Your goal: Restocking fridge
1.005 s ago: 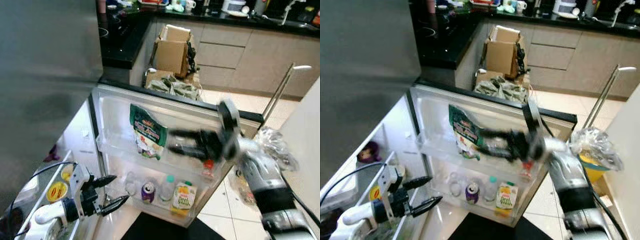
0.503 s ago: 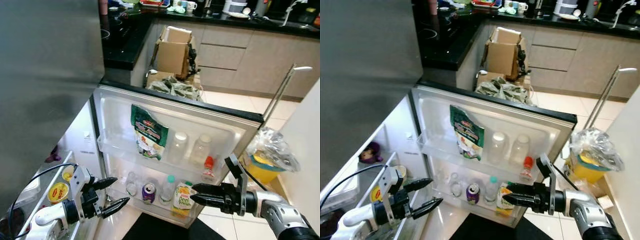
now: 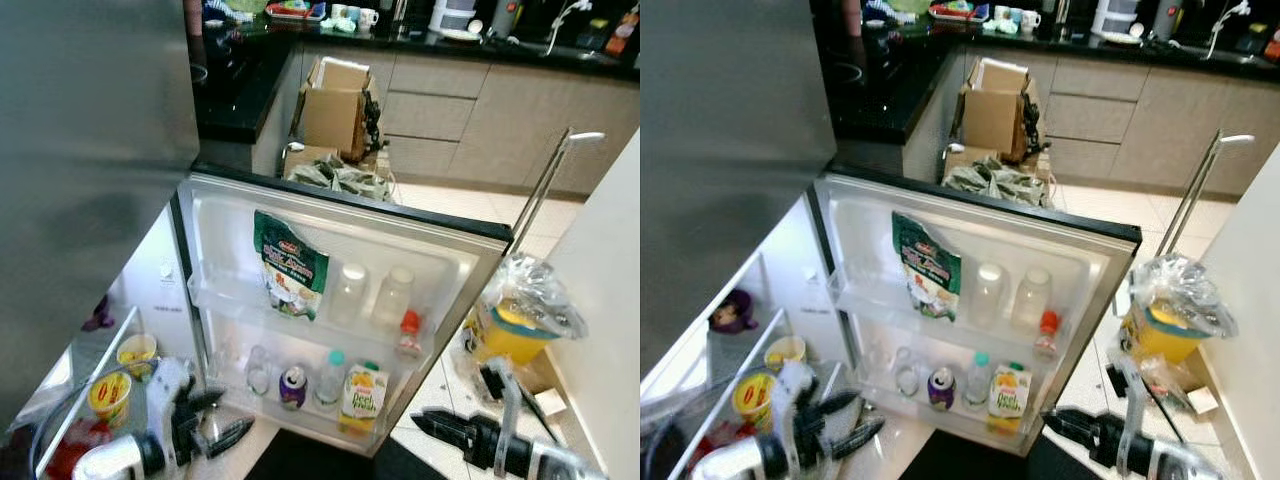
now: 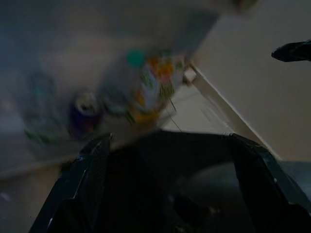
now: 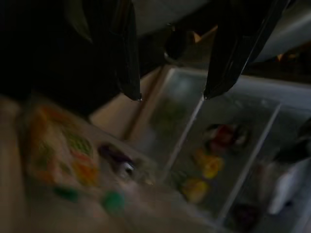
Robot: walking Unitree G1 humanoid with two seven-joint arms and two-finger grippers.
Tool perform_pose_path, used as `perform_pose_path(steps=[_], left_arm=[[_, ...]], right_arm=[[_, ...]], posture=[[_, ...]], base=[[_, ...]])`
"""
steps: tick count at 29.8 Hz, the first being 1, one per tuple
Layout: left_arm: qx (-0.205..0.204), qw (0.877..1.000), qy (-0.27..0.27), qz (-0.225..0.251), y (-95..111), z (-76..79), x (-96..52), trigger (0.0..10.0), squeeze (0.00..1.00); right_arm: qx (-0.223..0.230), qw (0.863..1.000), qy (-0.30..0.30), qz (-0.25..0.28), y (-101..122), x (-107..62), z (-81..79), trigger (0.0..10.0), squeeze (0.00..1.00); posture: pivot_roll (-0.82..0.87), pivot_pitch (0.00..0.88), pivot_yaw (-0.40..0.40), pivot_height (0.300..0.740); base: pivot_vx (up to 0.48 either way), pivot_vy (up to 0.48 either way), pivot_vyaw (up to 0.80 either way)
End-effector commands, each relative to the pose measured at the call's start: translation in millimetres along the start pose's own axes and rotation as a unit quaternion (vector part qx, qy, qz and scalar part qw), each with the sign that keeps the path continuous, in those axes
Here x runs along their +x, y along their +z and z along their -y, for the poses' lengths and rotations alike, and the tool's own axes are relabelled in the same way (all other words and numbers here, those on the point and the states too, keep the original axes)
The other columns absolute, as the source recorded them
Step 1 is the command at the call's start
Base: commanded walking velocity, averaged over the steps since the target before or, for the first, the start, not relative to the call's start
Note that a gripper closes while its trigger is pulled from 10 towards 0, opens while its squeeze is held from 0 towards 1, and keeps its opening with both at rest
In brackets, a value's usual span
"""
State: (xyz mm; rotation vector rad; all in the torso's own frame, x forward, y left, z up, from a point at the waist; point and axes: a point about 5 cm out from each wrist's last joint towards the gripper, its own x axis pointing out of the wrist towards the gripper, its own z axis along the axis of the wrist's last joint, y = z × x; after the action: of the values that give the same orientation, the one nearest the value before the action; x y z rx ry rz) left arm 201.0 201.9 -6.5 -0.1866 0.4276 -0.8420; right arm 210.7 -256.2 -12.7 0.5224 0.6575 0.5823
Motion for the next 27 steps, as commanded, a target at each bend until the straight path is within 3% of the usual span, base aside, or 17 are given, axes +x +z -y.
perform_pose_path(steps=[1, 3, 4, 6, 9, 13, 16, 19, 20, 23, 27], left_arm=[[-0.011, 1.0, 0.011, -0.016, -11.5, 3.3, 3.1, 10.0, 0.0], [-0.029, 0.998, 0.027, -0.038, -24.5, 6.1, 5.4, 10.0, 0.0], [-0.029, 0.998, 0.027, -0.038, -24.5, 6.1, 5.4, 10.0, 0.0], [-0.054, 0.995, 0.048, -0.068, -41.0, 10.6, 9.0, 10.0, 0.0], [-0.066, 0.993, 0.056, -0.079, -47.8, 12.7, 10.3, 10.0, 0.0], [-0.126, 0.976, 0.111, -0.141, -79.8, 23.6, 9.4, 10.0, 0.0], [-0.155, 0.965, 0.143, -0.155, -89.9, 25.9, 6.1, 10.0, 0.0], [-0.209, 0.935, 0.212, -0.193, -113.4, 34.8, -5.6, 10.0, 0.0], [-0.209, 0.935, 0.212, -0.193, -113.4, 34.8, -5.6, 10.0, 0.0], [-0.241, 0.917, 0.231, -0.219, -130.0, 47.0, -14.8, 10.0, 0.0], [-0.259, 0.911, 0.235, -0.218, -136.7, 54.5, -17.8, 10.0, 0.0]], right_arm=[[0.014, 0.998, -0.062, 0.006, -9.9, -5.4, 8.8, 10.0, 0.0], [0.027, 0.991, -0.132, 0.0, -21.3, -8.6, 16.3, 10.0, 0.0], [0.027, 0.991, -0.132, 0.0, -21.3, -8.6, 16.3, 10.0, 0.0], [0.04, 0.976, -0.214, -0.017, -37.0, -14.2, 23.8, 10.0, 0.0], [0.044, 0.968, -0.244, -0.023, -43.2, -16.4, 26.1, 10.0, 0.0], [0.058, 0.935, -0.347, -0.039, -63.5, -26.3, 32.5, 10.0, 0.0], [0.053, 0.929, -0.363, -0.052, -69.6, -26.8, 32.2, 10.0, 0.0], [0.057, 0.919, -0.382, -0.081, -86.4, -28.4, 29.3, 10.0, 0.0], [0.057, 0.919, -0.382, -0.081, -86.4, -28.4, 29.3, 10.0, 0.0], [0.053, 0.91, -0.398, -0.101, -98.1, -31.4, 27.5, 10.0, 0.0], [0.039, 0.908, -0.397, -0.126, -105.5, -31.1, 25.0, 10.0, 0.0]], posture=[[-0.09, 0.0, -0.074, 0.74], [-0.09, 0.0, -0.074, 0.74], [-0.09, 0.0, -0.074, 0.74], [-0.09, 0.0, -0.074, 0.74], [-0.09, 0.0, -0.074, 0.74], [-0.09, 0.0, -0.068, 0.74], [-0.09, 0.0, -0.068, 0.74], [-0.09, 0.0, -0.064, 0.74], [-0.09, 0.0, -0.064, 0.74], [-0.1, 0.0, -0.067, 0.74], [-0.1, 0.0, -0.07, 0.74]], base=[[0.0, 0.0, 0.0], [0.0, 0.0, 0.0], [0.0, 0.0, 0.0], [0.0, 0.0, 0.0], [0.0, 0.0, 0.0], [0.0, 0.0, 0.0], [0.0, 0.0, 0.0], [0.0, 0.0, 0.0], [0.0, 0.0, 0.0], [0.0, -0.086, 0.0], [0.0, -0.384, 0.0]])
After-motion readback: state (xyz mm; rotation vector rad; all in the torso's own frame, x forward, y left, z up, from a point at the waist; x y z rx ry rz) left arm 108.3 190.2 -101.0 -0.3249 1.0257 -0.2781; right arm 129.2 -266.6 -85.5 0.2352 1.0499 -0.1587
